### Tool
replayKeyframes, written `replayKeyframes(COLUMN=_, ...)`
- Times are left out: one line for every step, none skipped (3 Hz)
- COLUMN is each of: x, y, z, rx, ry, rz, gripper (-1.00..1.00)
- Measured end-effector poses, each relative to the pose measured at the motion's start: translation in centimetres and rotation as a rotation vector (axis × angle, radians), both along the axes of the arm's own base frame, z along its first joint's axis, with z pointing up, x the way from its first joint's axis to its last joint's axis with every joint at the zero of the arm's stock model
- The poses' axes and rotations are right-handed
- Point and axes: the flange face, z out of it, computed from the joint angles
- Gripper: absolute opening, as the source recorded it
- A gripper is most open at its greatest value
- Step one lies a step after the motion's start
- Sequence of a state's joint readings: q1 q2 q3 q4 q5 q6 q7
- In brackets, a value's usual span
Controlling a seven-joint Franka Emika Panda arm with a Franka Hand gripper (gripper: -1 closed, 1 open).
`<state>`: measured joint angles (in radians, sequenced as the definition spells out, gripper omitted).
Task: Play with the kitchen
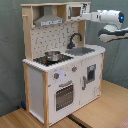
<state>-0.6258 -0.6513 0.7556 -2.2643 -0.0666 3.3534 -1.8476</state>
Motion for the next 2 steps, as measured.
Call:
replayKeyframes(x=1.6, y=1.4, z=0.0, rx=-0.014, ry=0.011, rz=0.026, gripper=1.00)
replayKeyframes(x=2.8, y=2.8, z=0.3, rx=-0.028, ry=0.016, rz=0.038, gripper=1.00)
